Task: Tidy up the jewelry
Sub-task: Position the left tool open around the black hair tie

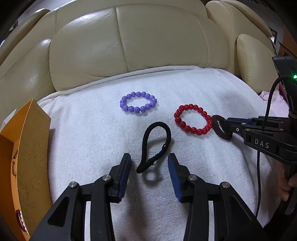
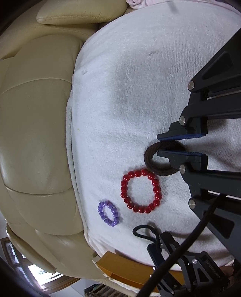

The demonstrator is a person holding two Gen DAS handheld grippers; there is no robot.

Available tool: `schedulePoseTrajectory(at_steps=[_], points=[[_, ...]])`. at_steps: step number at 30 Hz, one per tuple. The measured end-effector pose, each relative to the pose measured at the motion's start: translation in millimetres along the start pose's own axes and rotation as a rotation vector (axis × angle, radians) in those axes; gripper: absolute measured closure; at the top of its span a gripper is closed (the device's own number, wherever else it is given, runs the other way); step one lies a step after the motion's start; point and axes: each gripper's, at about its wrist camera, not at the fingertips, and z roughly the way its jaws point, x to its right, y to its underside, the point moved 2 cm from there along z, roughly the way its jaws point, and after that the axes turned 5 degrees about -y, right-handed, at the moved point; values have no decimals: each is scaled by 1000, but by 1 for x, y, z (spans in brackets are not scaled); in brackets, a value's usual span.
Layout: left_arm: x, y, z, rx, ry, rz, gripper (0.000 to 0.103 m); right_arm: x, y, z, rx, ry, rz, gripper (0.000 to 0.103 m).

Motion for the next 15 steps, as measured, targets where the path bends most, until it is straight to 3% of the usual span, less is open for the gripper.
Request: schedulePoseTrajectory(at_steps=[2,5,15], points=[[1,1,1,-2,-16,3,43,-2,1,1,1,10,-11,90],[-4,1,4,-9,-22,-33,34,-3,1,1,1,9,-11,89],[-6,4,4,0,-36,-42,31,0,-1,0,6,3,-9,90]])
